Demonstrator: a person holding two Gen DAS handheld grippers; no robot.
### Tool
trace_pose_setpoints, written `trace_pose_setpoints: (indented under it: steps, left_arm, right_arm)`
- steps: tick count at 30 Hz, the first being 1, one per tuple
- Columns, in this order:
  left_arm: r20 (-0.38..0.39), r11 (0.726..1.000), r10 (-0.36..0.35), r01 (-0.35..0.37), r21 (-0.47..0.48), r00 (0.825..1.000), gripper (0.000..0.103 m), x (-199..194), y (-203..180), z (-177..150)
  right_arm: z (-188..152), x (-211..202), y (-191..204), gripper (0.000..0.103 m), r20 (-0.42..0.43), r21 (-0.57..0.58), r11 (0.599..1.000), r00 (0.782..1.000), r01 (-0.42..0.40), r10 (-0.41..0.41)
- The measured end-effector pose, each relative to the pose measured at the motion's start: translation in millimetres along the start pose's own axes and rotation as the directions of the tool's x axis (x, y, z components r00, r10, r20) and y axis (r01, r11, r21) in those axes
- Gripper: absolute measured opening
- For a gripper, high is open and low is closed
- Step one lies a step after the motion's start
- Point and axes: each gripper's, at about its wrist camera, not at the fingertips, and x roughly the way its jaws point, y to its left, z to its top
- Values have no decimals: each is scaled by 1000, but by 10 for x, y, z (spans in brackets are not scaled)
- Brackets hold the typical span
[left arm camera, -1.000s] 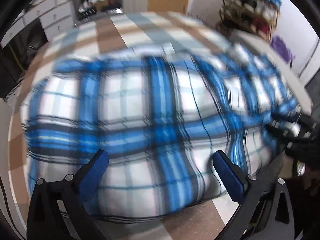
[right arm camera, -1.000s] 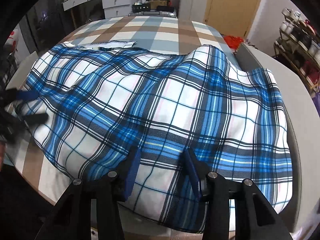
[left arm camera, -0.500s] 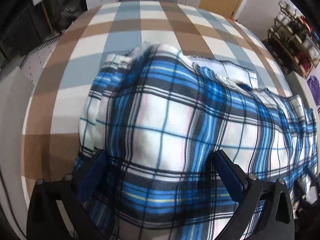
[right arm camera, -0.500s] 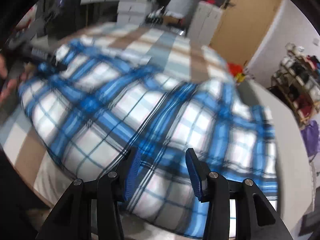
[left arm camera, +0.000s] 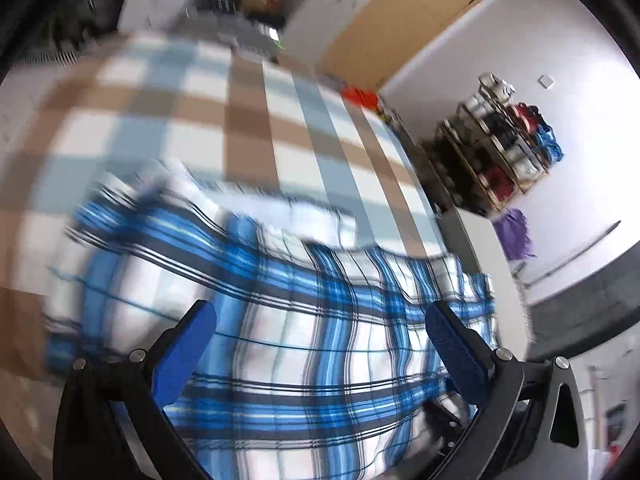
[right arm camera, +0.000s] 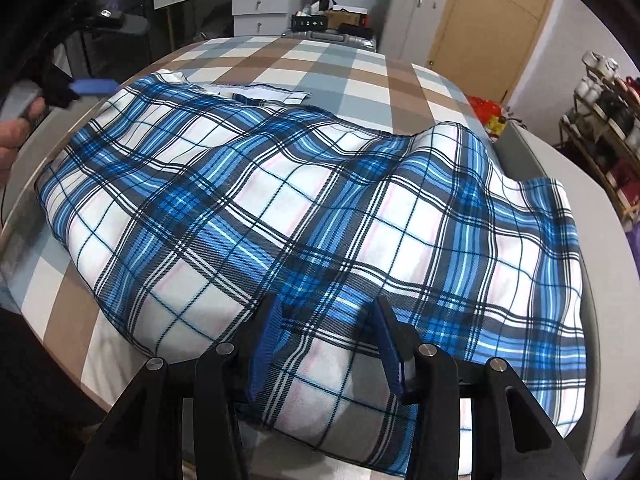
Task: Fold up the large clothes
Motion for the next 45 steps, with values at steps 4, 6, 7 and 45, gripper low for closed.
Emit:
trace_pose_setpoints:
  steps: [4, 6, 7, 45]
  left_arm:
    - [-80, 997, -14, 8, -70, 997, 102, 322, 278, 32]
    - [-65, 995, -52, 46, -87, 997, 102, 281, 321, 17]
    - [-62, 996, -42, 37, -81, 997, 102, 261, 317, 9]
    - [-110, 893, 307, -246, 378, 945, 100, 323, -605, -1158]
  right_arm:
    - [4, 11, -26, 46, 1, 9, 1000, 1000, -18, 18]
    - [9, 15, -30, 46, 0, 7, 1000, 1000, -25, 25]
    - [12, 19, -33, 46, 0, 7, 1000, 1000, -28, 28]
    - [-960, -177, -1329, 98, 256, 795, 387, 837, -467, 484]
